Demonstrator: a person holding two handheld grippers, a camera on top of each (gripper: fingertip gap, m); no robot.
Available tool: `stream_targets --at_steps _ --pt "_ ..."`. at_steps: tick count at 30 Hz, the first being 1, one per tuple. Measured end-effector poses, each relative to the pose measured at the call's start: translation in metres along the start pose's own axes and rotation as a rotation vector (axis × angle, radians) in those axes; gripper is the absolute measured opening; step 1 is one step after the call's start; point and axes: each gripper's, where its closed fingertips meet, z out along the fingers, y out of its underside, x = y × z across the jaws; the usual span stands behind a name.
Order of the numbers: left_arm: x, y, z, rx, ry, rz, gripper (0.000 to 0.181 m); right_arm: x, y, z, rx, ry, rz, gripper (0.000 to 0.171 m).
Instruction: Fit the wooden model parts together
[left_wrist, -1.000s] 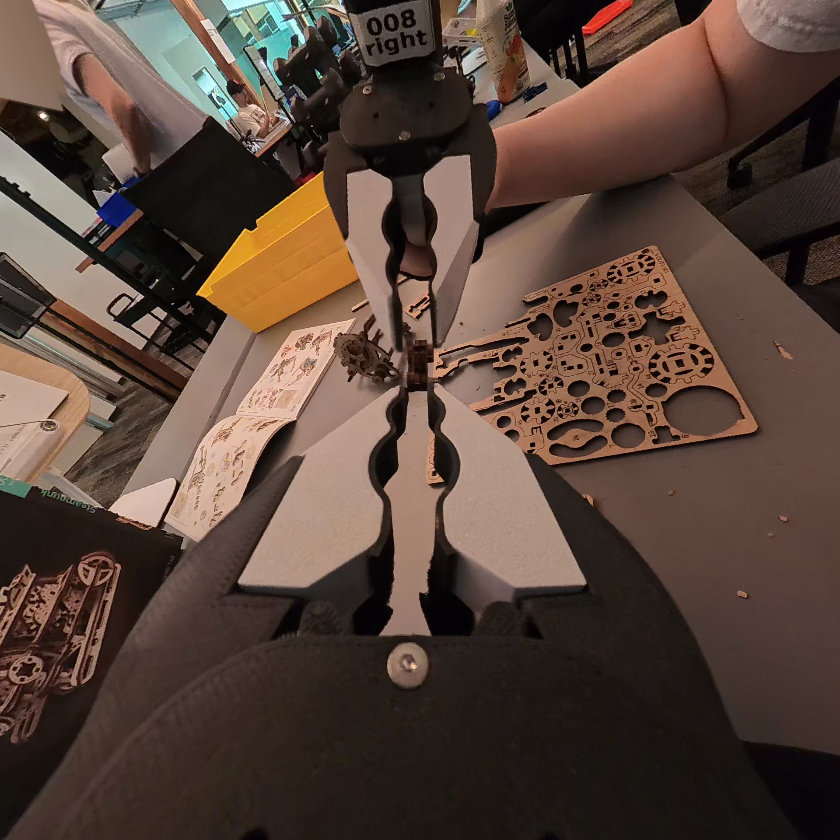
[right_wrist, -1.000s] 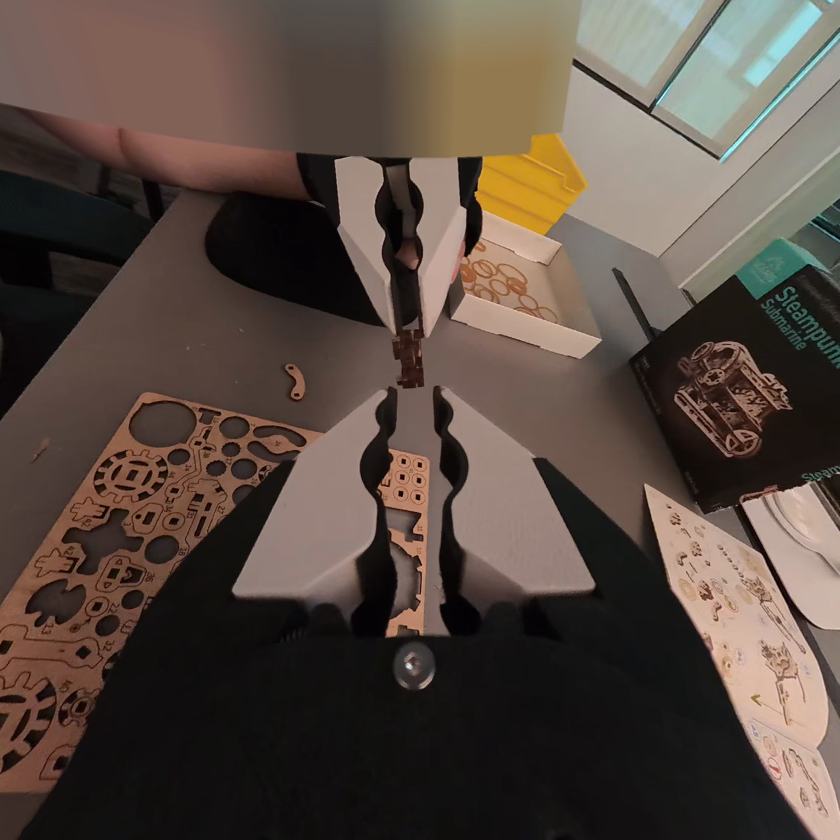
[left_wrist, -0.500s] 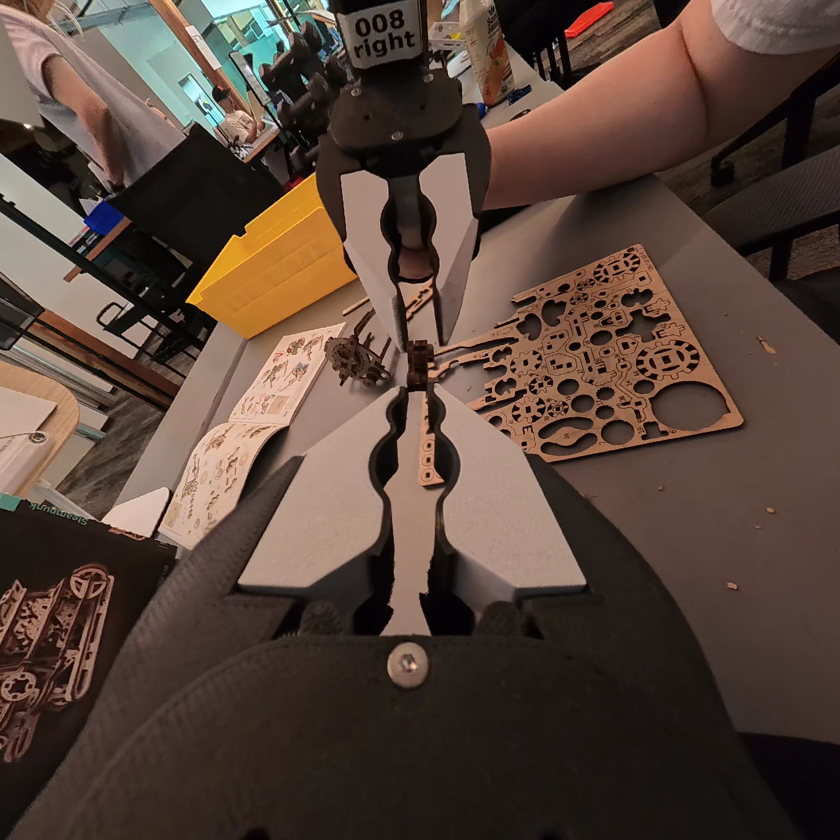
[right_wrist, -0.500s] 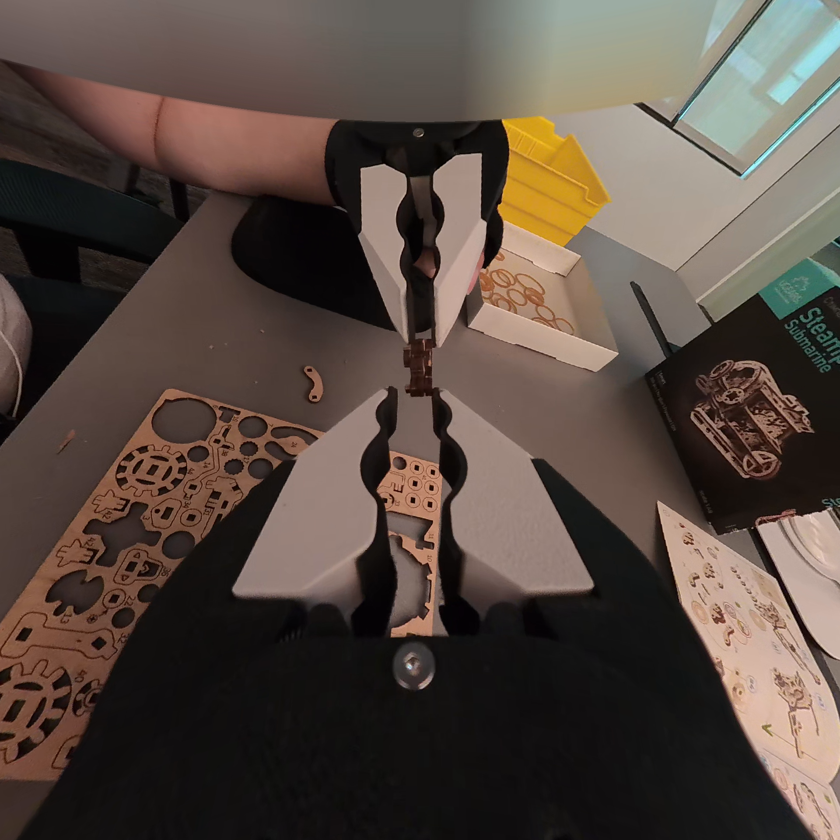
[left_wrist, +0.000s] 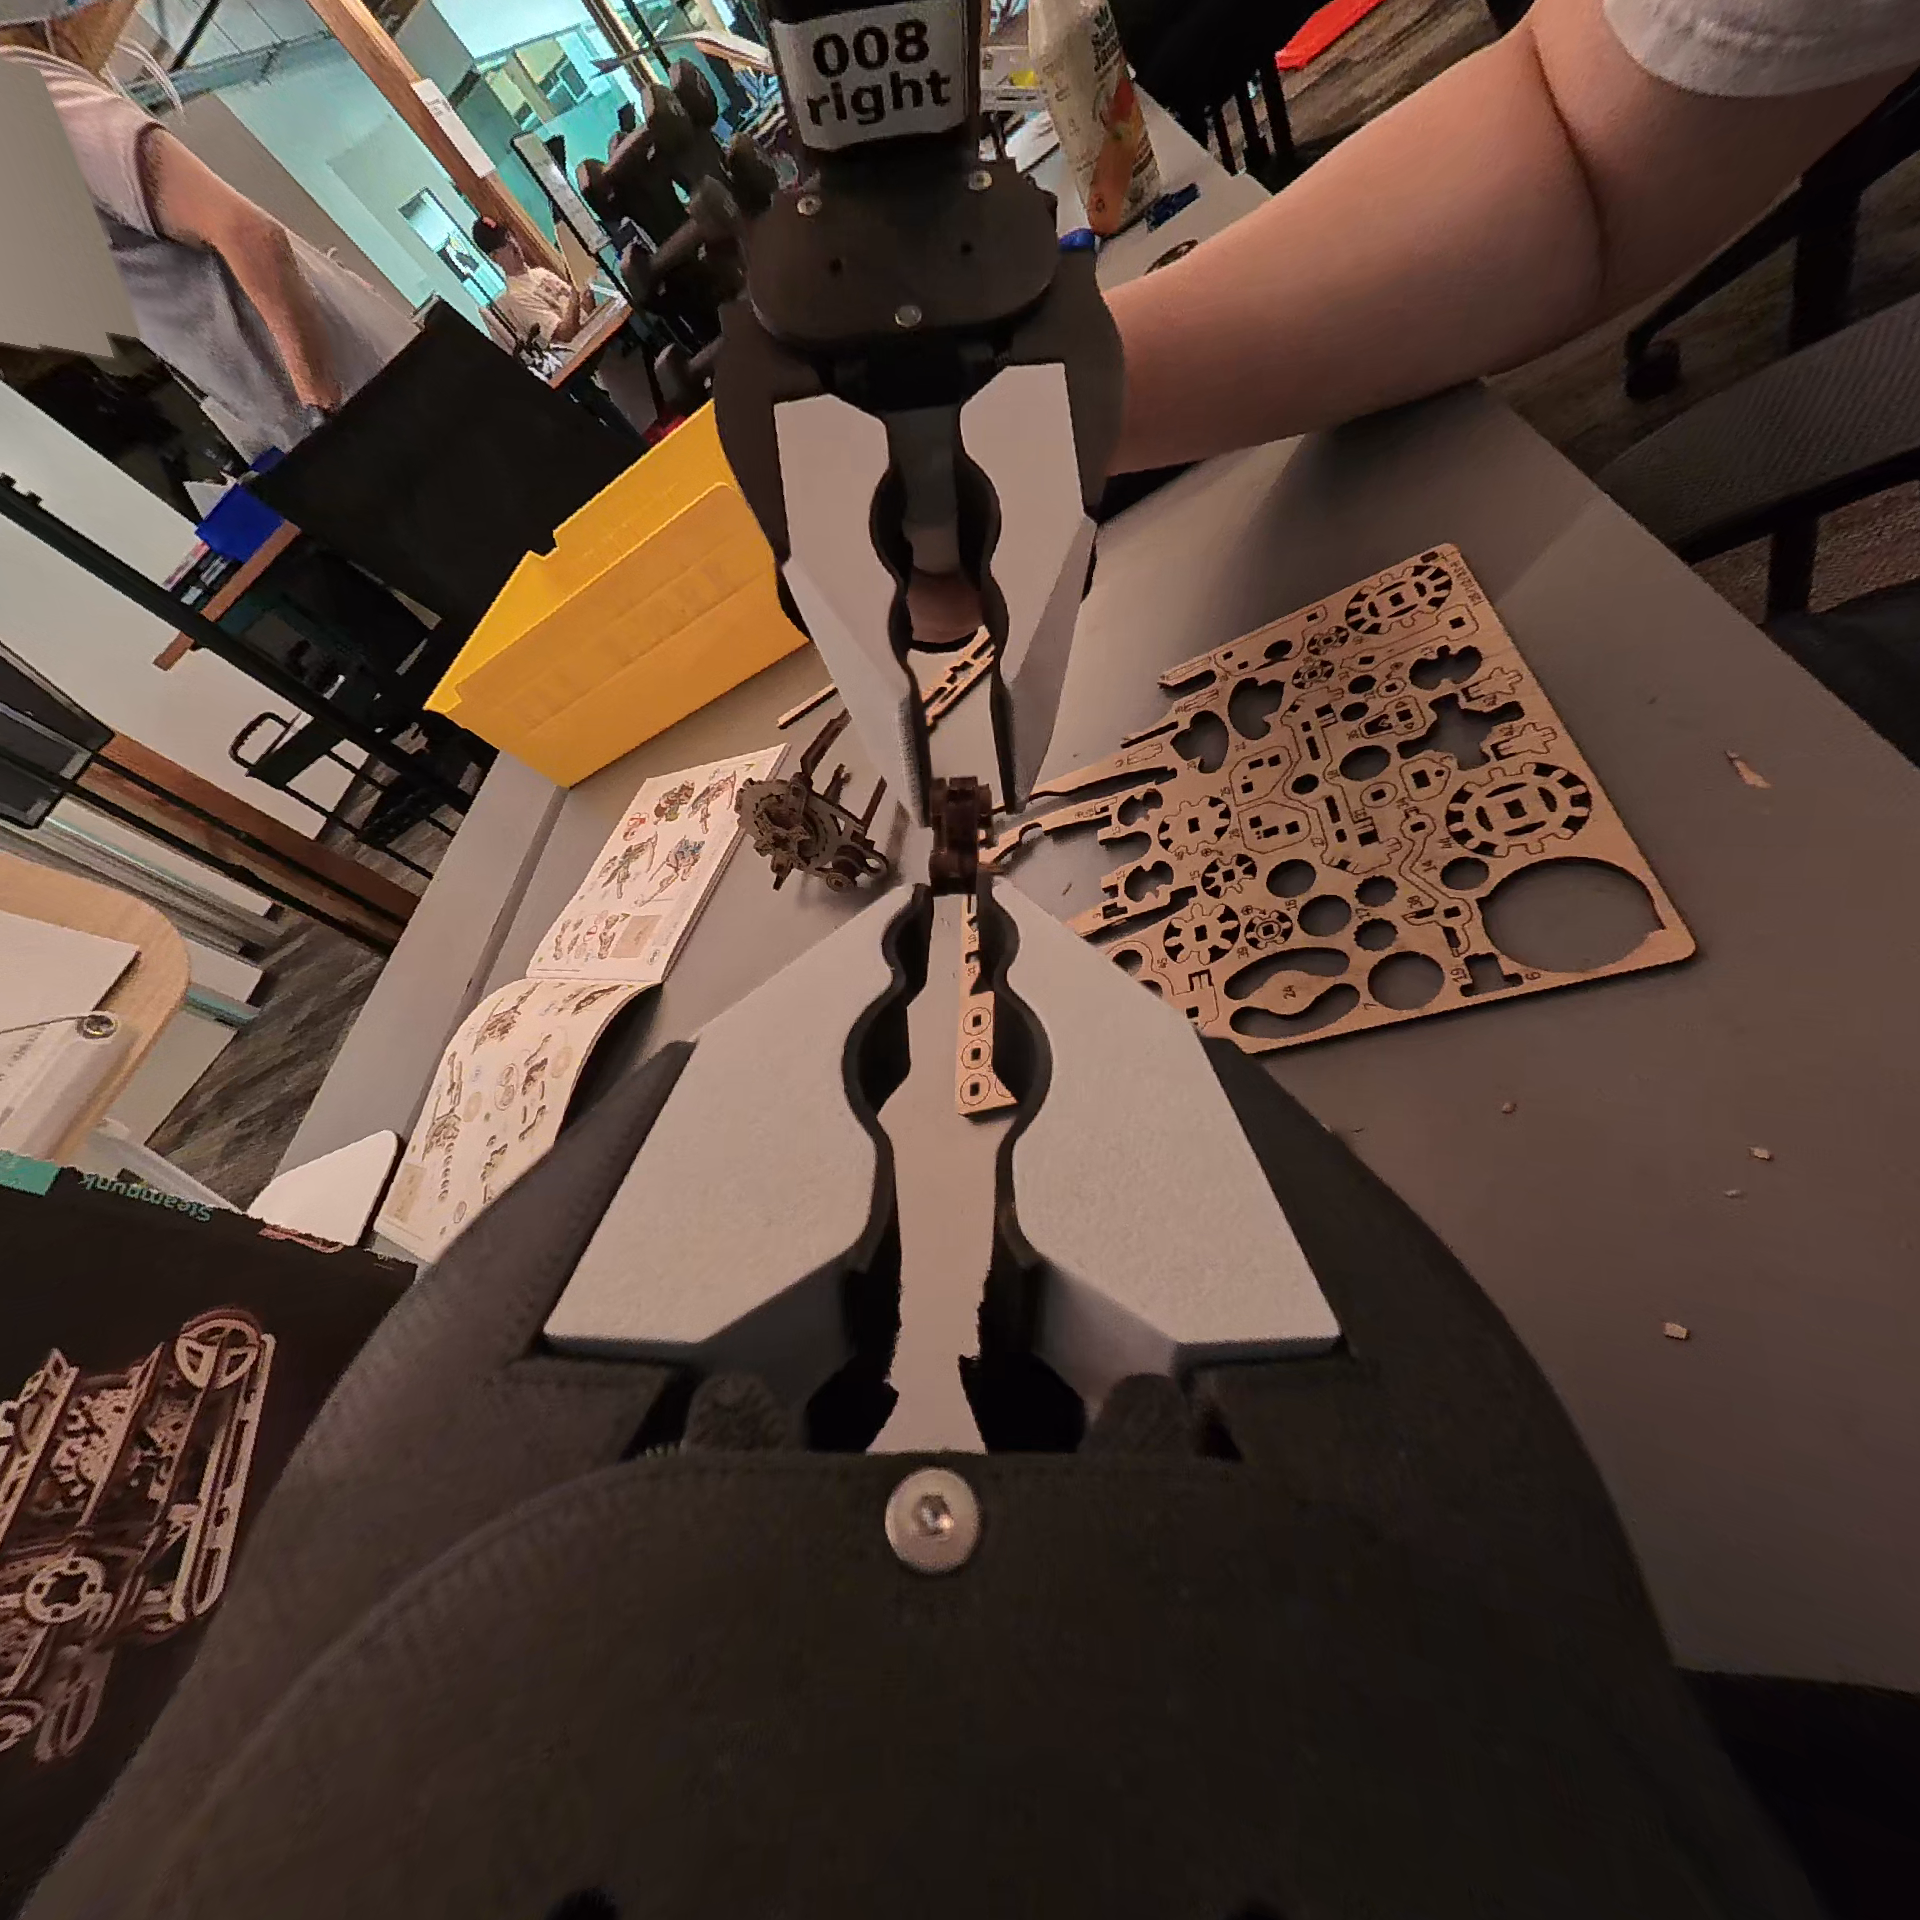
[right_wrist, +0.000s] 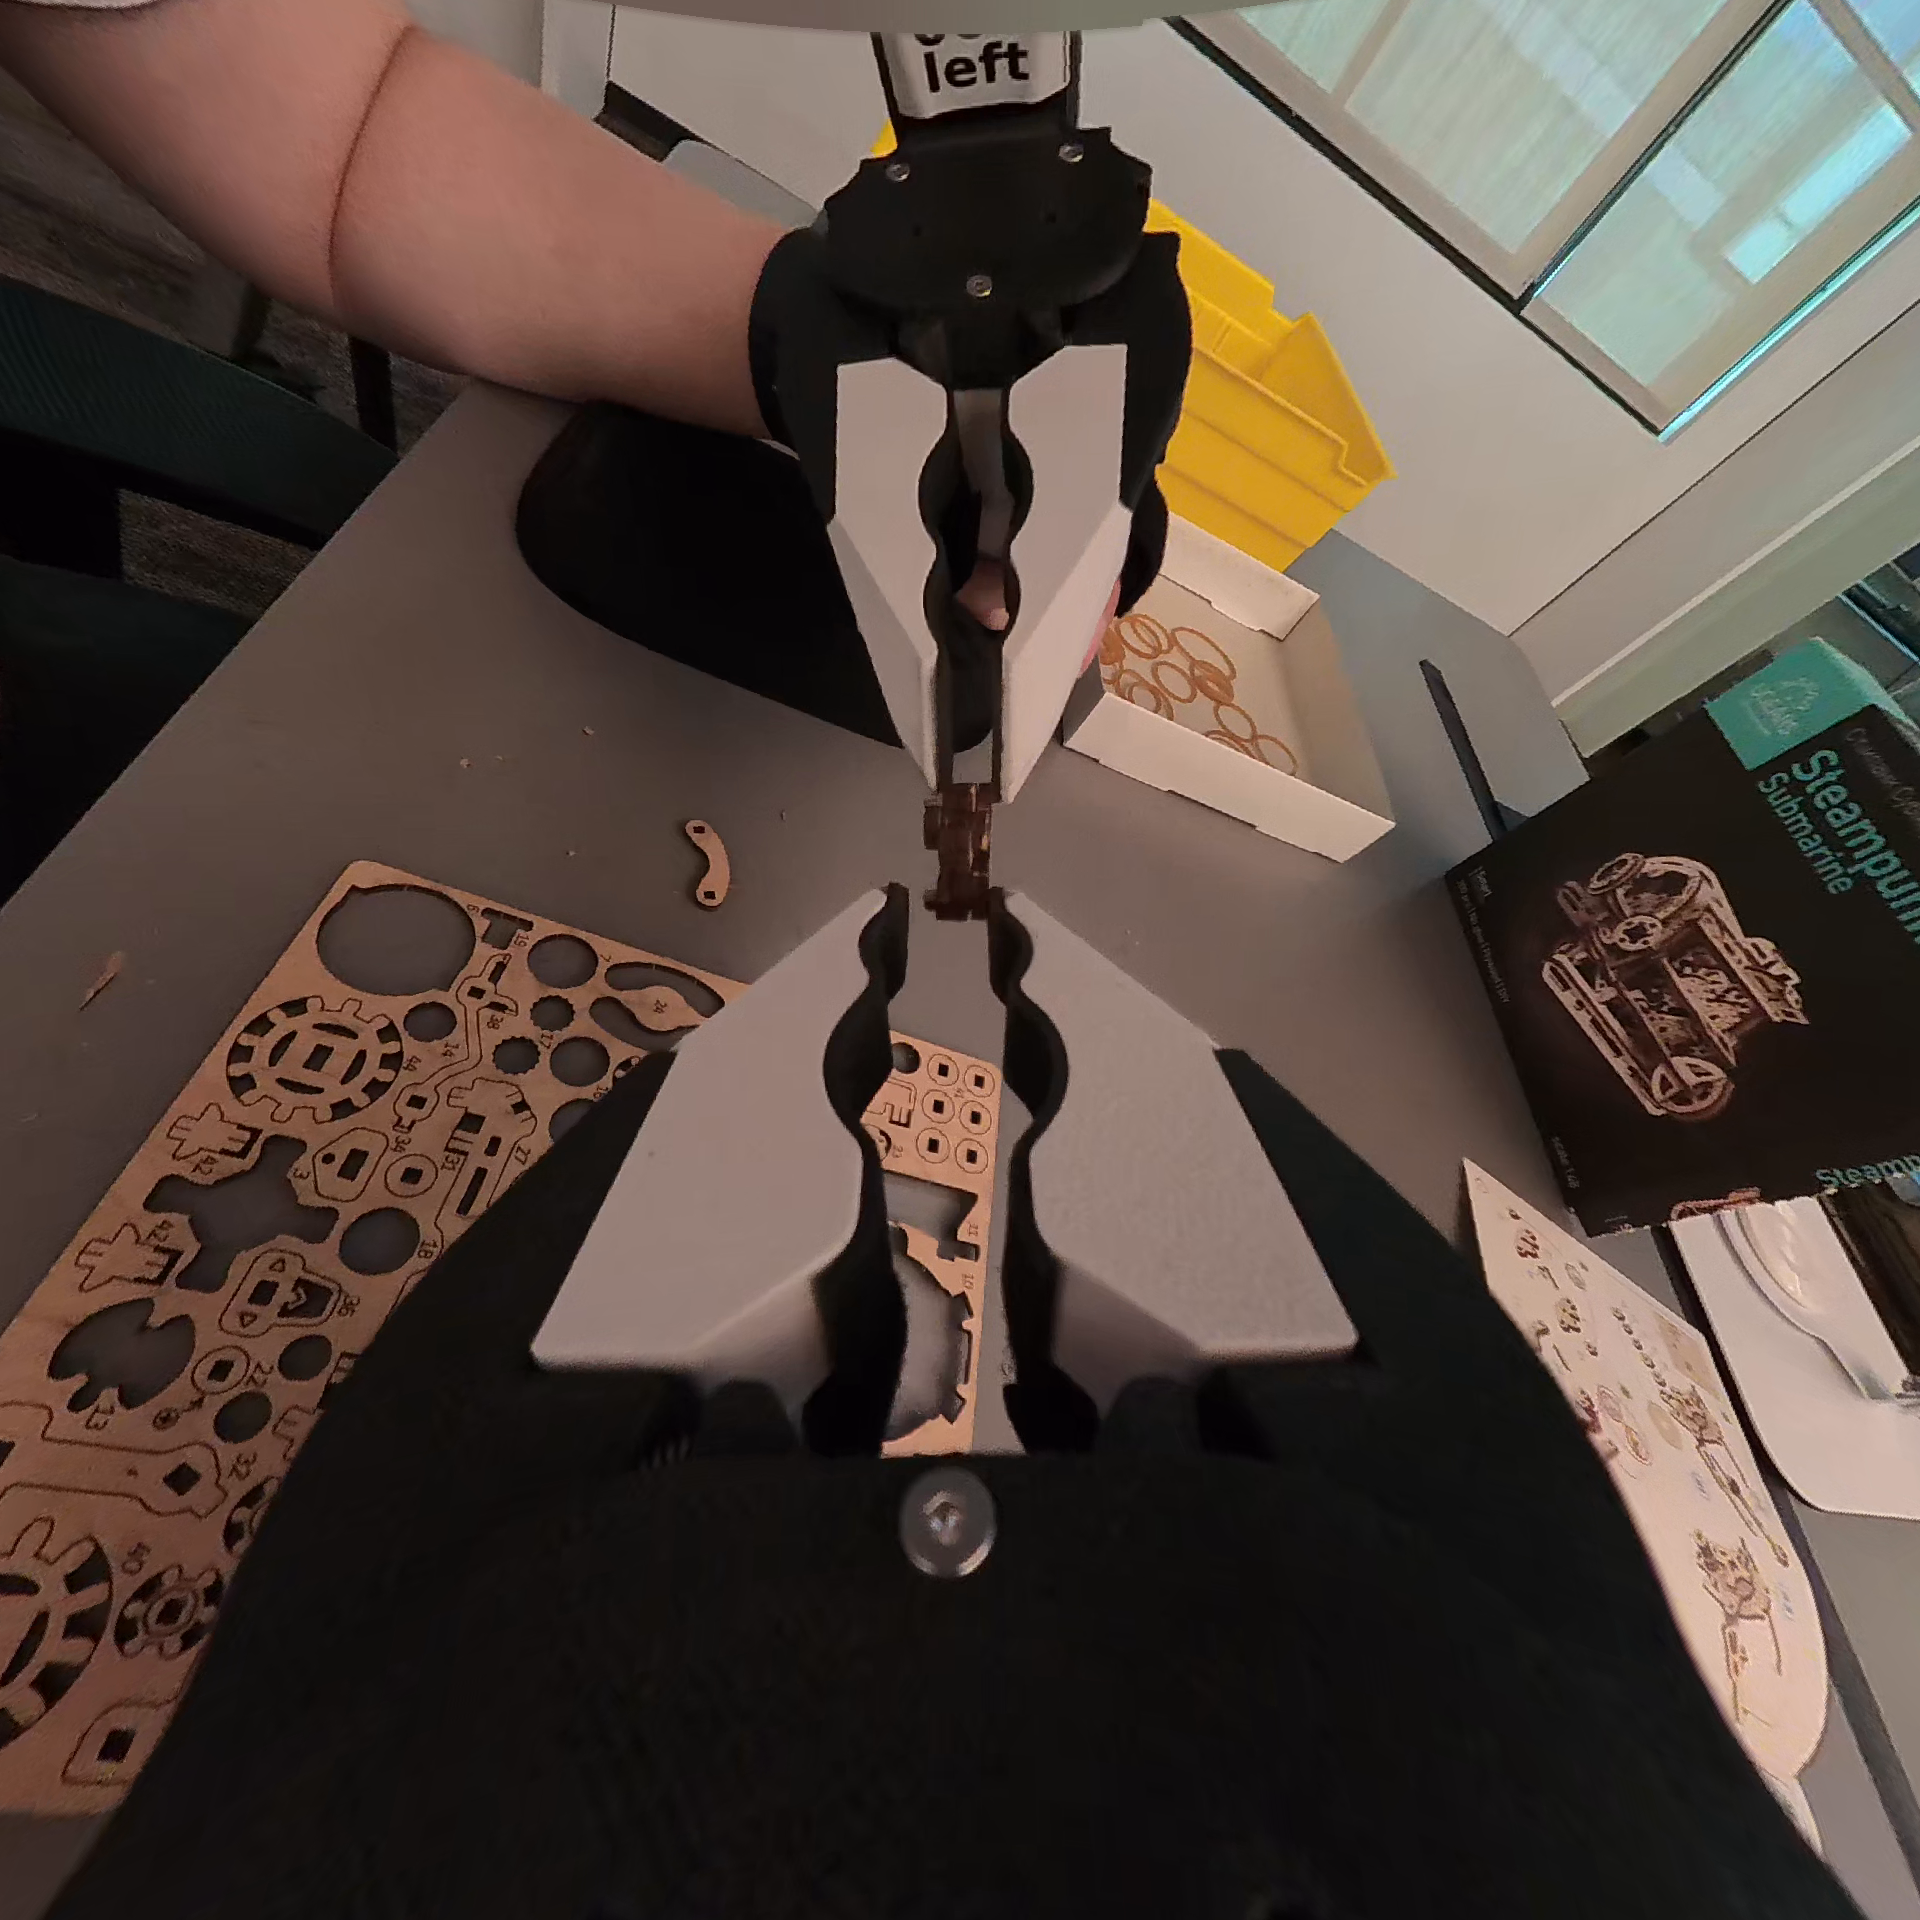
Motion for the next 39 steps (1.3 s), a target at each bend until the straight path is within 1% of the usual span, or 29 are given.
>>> stream_targets --at_steps 20,21,26,32,36,37,39 --pt "0.000 0.000 -0.001 0.005 0.002 -0.012 0.006 -0.001 -0.002 -0.004 0.007 -0.025 0.022 0.010" --pt "0.000 0.000 -0.001 0.003 0.002 -0.011 0.000 -0.002 -0.002 -0.004 0.006 -0.027 0.022 0.010" --pt "0.001 0.000 0.000 0.005 0.004 -0.008 0.000 0.001 0.000 -0.004 -0.001 -0.019 0.038 0.006" --pt "-0.001 0.013 0.003 -0.061 -0.005 -0.006 0.000 0.001 0.013 0.000 -0.055 -0.036 0.072 0.006" --pt "-0.008 0.018 0.001 -0.076 -0.029 -0.028 0.002 -0.004 0.031 0.009 -0.134 -0.082 0.188 0.014" --pt "-0.009 0.018 0.000 -0.076 -0.034 -0.031 0.002 -0.007 0.035 0.012 -0.155 -0.101 0.208 0.018" --pt "-0.011 0.019 -0.002 -0.079 -0.042 -0.031 0.002 -0.022 0.042 0.017 -0.183 -0.175 0.223 0.022"
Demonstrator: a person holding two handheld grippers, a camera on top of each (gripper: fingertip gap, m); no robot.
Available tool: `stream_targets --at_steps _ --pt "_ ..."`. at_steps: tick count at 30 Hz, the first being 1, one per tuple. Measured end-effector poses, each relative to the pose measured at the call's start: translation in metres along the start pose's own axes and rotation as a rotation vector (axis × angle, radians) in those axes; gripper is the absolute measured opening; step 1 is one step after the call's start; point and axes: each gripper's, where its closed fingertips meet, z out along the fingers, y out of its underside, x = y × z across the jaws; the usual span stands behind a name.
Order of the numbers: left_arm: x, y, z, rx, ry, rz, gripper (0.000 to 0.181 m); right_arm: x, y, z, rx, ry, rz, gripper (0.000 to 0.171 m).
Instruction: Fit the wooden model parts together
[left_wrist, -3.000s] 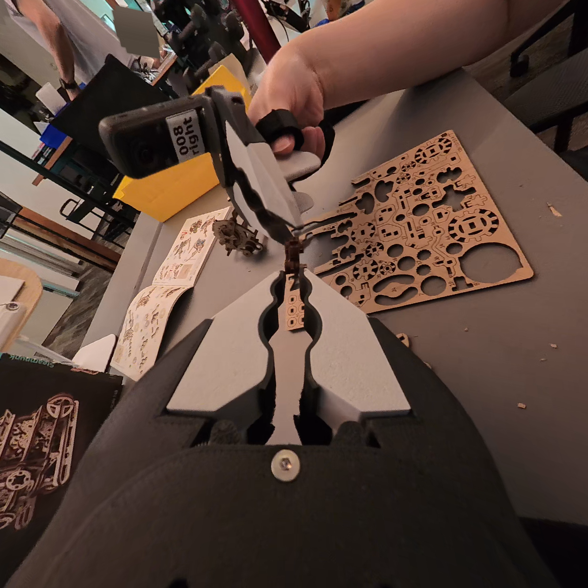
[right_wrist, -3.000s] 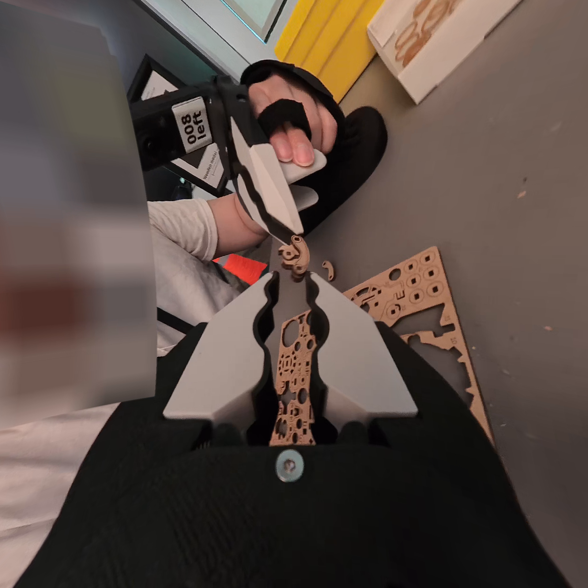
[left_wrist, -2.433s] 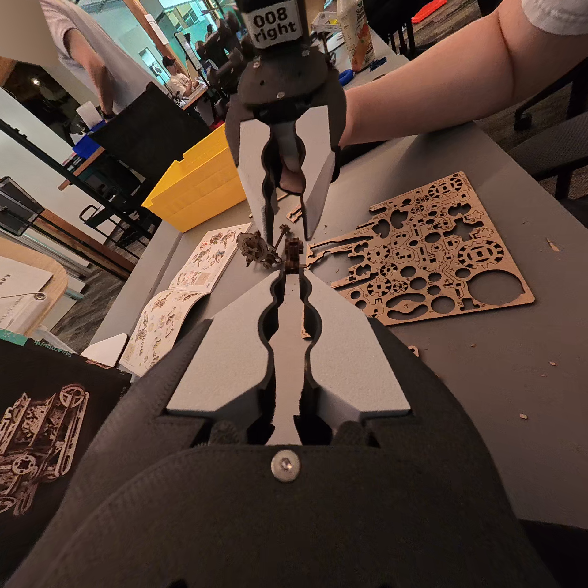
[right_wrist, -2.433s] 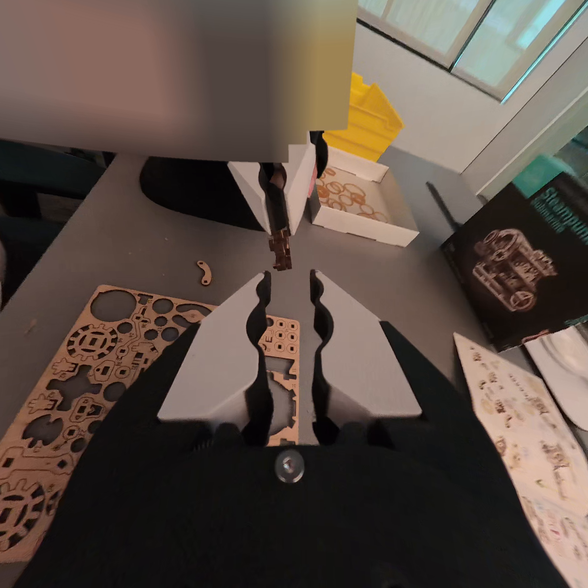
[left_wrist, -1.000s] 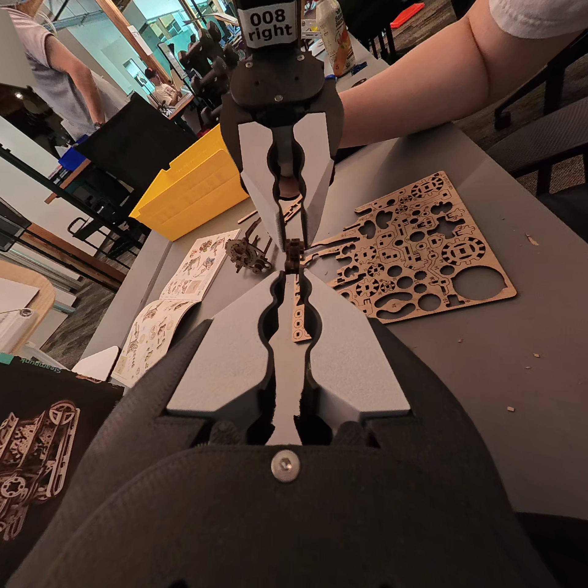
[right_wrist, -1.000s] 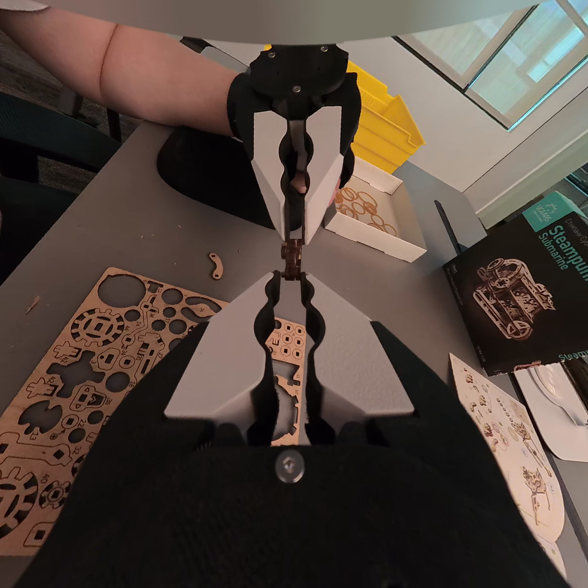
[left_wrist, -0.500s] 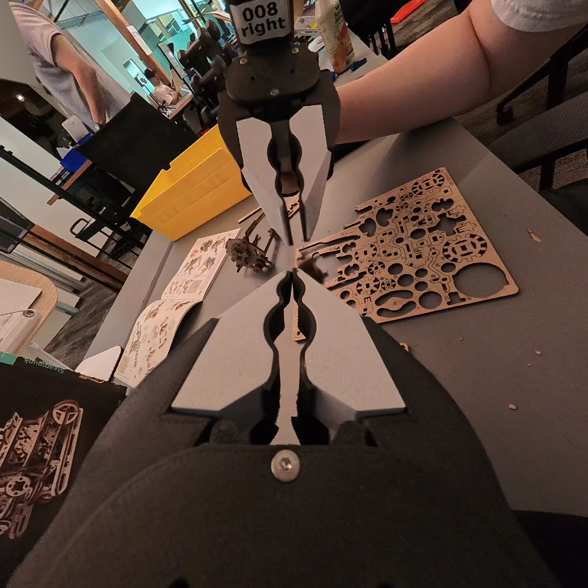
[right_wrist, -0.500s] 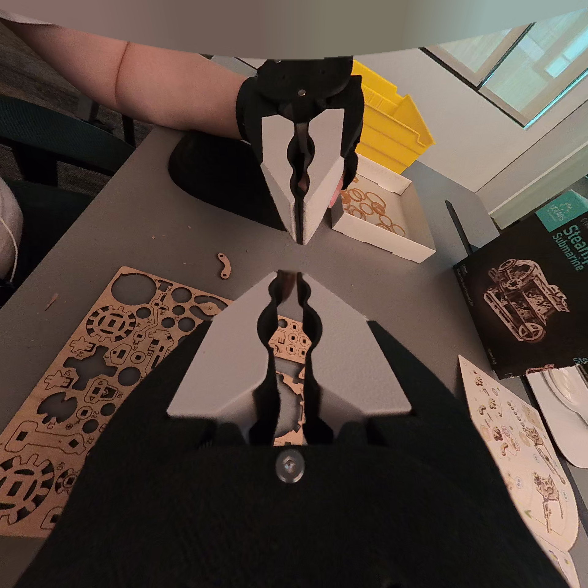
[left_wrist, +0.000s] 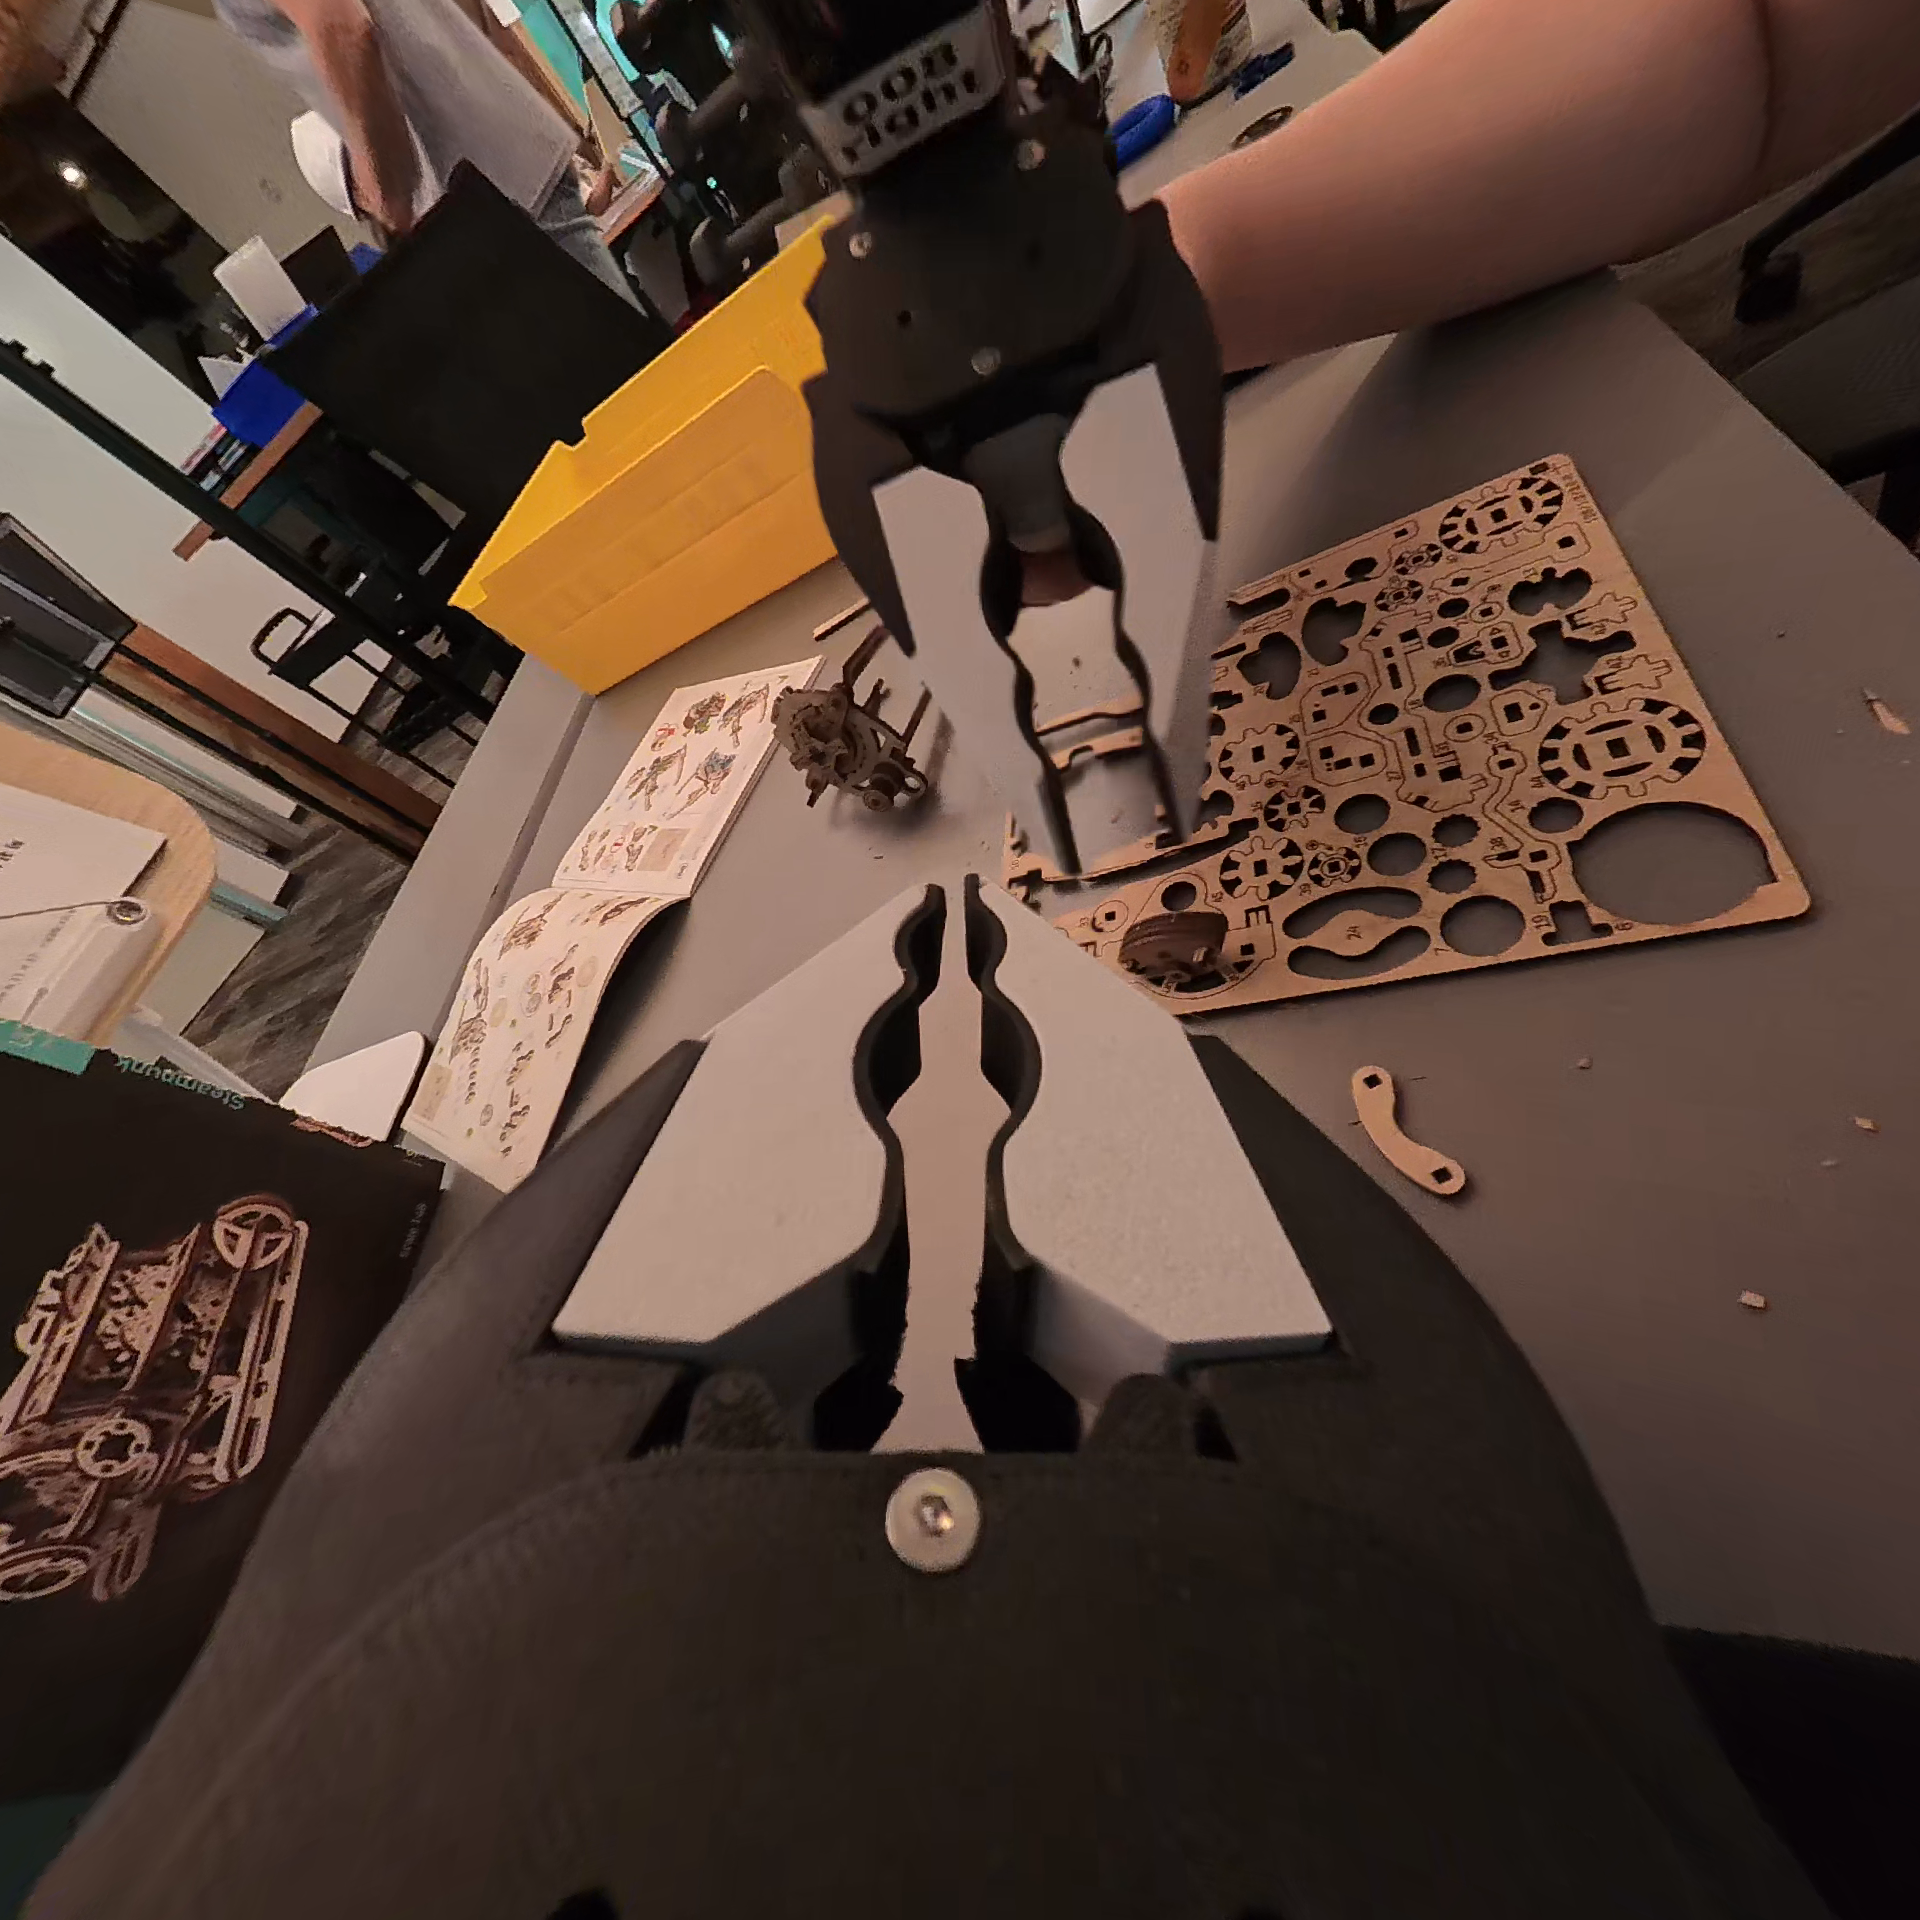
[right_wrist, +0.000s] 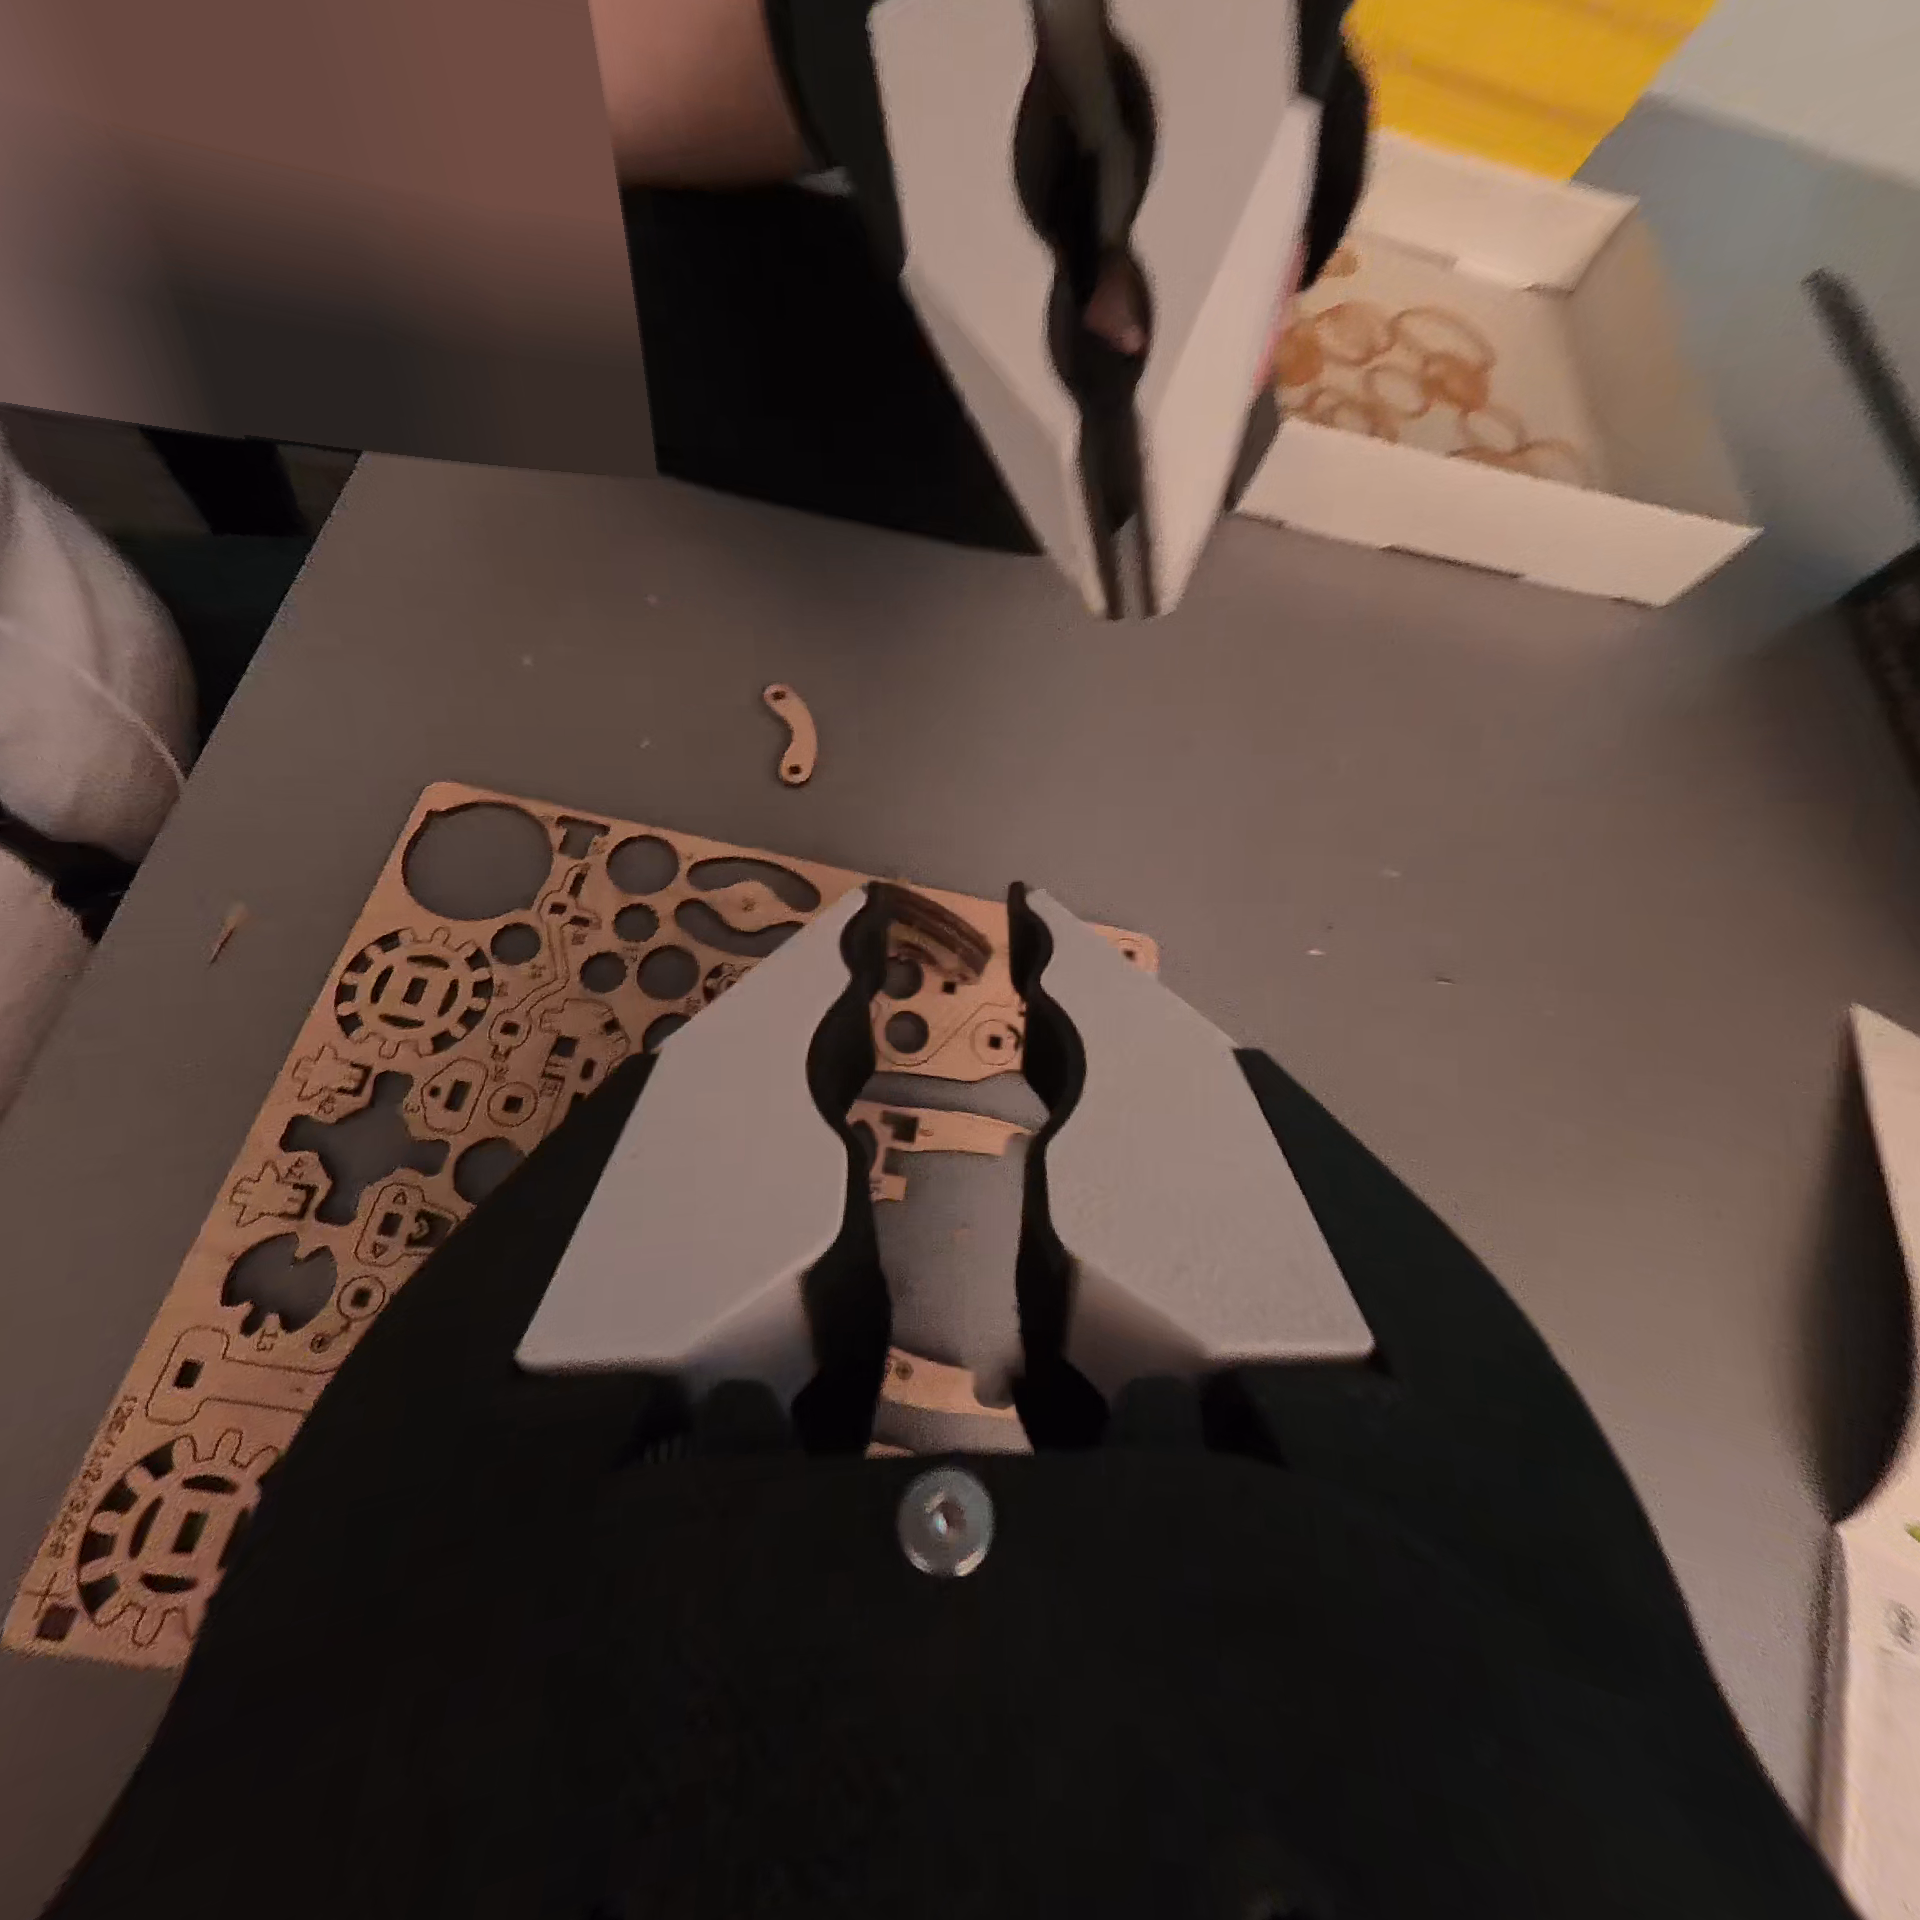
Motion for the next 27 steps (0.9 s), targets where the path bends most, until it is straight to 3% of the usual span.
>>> stream_targets --at_steps 5,17,27 --pt "0.000 -0.002 -0.002 0.004 0.000 0.004 0.002 -0.002 0.010 0.012 -0.051 0.038 -0.127 0.027" --pt "0.004 0.000 0.003 -0.013 0.015 0.014 0.002 -0.001 0.021 0.023 -0.088 0.016 -0.157 0.026" --pt "0.005 0.002 0.005 -0.022 0.015 0.020 0.002 -0.006 0.024 0.022 -0.138 0.013 -0.210 0.013"
